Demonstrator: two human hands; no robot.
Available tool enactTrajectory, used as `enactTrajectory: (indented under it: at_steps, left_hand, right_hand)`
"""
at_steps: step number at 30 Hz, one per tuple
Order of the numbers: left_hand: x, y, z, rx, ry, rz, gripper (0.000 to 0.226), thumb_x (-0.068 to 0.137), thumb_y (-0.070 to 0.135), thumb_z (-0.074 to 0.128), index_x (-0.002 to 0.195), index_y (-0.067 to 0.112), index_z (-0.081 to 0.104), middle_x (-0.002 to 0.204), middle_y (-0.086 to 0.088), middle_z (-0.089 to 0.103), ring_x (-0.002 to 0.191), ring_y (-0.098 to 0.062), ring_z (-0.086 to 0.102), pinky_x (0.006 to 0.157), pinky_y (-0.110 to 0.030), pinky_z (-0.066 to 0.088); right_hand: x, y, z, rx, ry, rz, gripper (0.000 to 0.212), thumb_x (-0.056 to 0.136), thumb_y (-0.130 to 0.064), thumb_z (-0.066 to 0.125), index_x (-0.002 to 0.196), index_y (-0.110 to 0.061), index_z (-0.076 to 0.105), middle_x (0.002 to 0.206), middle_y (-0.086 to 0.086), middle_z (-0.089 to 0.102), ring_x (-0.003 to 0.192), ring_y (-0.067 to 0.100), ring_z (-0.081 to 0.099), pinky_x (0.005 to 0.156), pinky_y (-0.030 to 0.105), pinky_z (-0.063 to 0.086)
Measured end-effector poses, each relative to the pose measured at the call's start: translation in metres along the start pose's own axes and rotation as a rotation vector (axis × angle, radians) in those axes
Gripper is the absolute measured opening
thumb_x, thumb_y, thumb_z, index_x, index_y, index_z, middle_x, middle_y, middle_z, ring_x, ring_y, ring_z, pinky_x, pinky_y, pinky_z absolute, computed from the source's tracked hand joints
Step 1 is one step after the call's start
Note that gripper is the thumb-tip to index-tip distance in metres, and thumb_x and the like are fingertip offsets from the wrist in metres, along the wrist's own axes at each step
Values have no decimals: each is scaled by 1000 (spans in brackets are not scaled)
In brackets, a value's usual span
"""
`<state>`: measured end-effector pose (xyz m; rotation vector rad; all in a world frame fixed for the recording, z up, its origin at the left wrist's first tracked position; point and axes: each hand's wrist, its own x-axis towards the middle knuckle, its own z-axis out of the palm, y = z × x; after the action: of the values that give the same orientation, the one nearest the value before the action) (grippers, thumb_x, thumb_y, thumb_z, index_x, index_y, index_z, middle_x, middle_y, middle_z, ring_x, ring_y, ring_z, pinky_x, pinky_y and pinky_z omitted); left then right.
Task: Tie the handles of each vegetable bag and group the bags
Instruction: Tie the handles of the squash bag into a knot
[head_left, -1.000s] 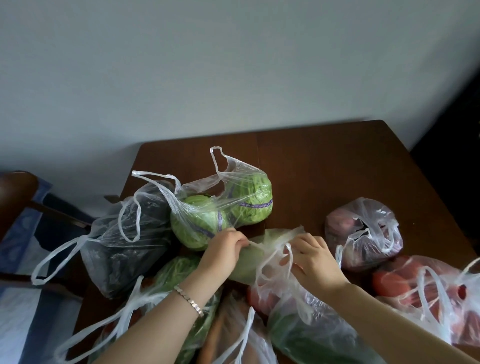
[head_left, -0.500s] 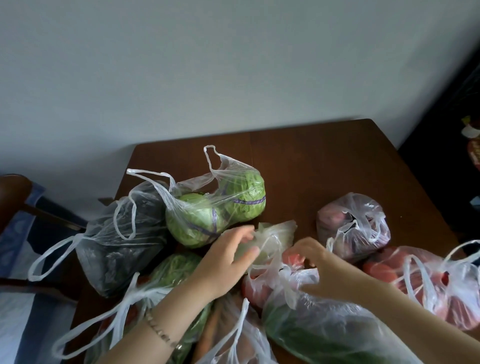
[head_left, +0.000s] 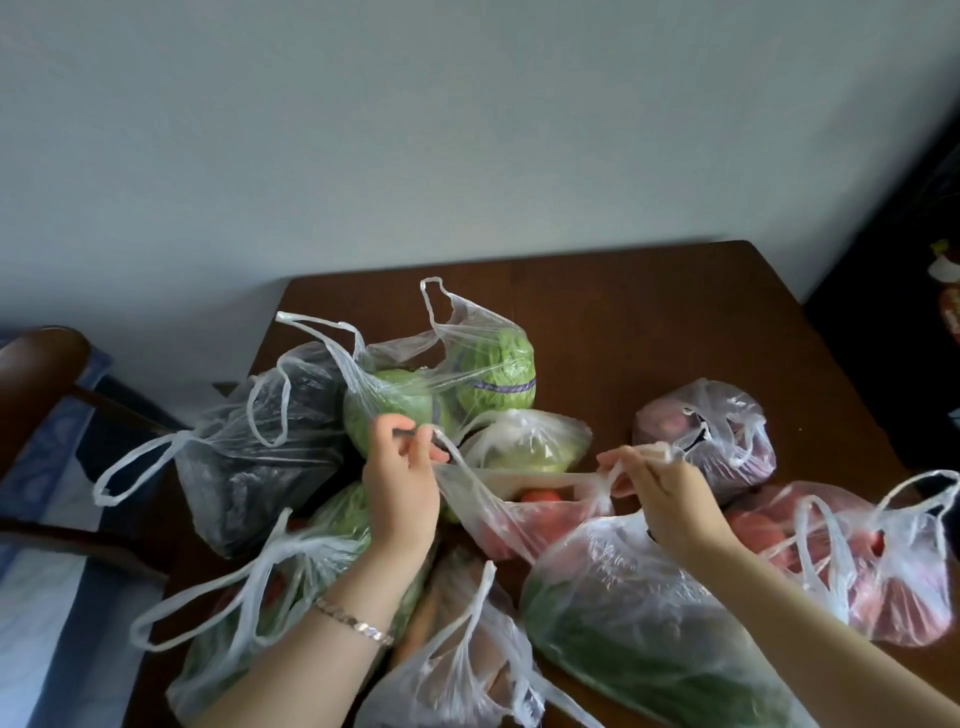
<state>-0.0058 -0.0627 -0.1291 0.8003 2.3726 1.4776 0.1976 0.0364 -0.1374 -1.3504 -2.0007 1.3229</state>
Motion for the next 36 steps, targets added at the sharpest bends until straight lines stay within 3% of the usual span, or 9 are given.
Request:
enactTrajectory:
  at_steps: [3, 7, 10, 14, 18, 21, 25, 30, 36]
  left_hand:
    - [3, -6, -3, 88, 127, 45, 8, 93, 12, 51, 95, 5, 49, 77, -1, 58, 63, -13, 54, 53, -10, 37]
    - [2, -3, 2, 70, 111, -30, 24, 91, 24, 55, 94, 1, 51, 79, -3, 57, 69, -24, 55, 63, -31, 45]
    - [-1, 0, 9, -19, 2, -106, 25, 88, 27, 57, 83, 3, 55, 73, -6, 63, 69, -25, 63, 64, -34, 51]
    - [-10, 5, 15, -230, -196, -154, 6, 86, 15, 61, 87, 13, 67, 87, -7, 71, 84, -8, 67, 69, -9, 49]
    - [-24, 16, 17, -233, -492, -160, 35, 98, 26, 37, 88, 24, 71, 88, 22, 68, 88, 17, 57, 84, -4, 43]
    - [-28, 23, 16, -303, -612, -327, 59, 101, 28, 23, 58, 17, 63, 92, 4, 73, 92, 2, 62, 77, -16, 39]
    - [-28, 33, 10, -515, -681, -408, 38, 91, 7, 23, 54, 13, 30, 55, -4, 56, 48, -14, 50, 68, -27, 38]
    - [-49, 23, 13, -179, -620, -146, 32, 97, 8, 37, 80, 21, 61, 62, 4, 44, 49, 2, 45, 57, -14, 40]
    - [-58, 21, 21, -279, -569, -302, 18, 82, 0, 64, 81, 16, 72, 60, 11, 70, 58, 3, 64, 63, -14, 53]
  right_hand:
    - [-15, -1, -2, -91, -70, -89, 25, 96, -18, 40, 105, -24, 63, 71, -12, 65, 60, -2, 61, 55, 8, 45]
    - [-25, 4, 4, -33, -69, -92, 23, 95, -21, 41, 91, -25, 63, 69, -14, 67, 61, -6, 58, 57, 9, 44]
    - [-23, 8, 6, 86, 6, -47, 25, 94, -20, 43, 82, -28, 64, 87, -1, 64, 79, 3, 59, 73, 11, 47]
    - [-30, 6, 6, 83, 30, -88, 30, 92, -12, 50, 77, -36, 60, 83, -10, 59, 73, -8, 57, 66, 2, 41]
    - [-32, 5, 12, 167, 19, -79, 25, 91, -13, 52, 80, -34, 61, 84, -15, 63, 77, -14, 58, 68, 0, 41]
    - [-26, 5, 12, 196, 92, -42, 30, 94, -12, 44, 70, -23, 57, 85, -10, 53, 78, -3, 54, 71, -4, 34]
    - [-16, 5, 17, 487, 78, 119, 42, 97, -18, 33, 62, 1, 45, 67, 8, 45, 65, 15, 44, 72, 13, 39]
    - [-10, -2, 36, 663, -139, 334, 31, 90, -9, 26, 65, -15, 42, 56, -1, 21, 40, 6, 20, 37, 16, 20]
    - [-13, -4, 49, 621, -131, 357, 42, 93, -12, 49, 53, -13, 60, 40, -7, 39, 38, 5, 37, 43, 18, 28]
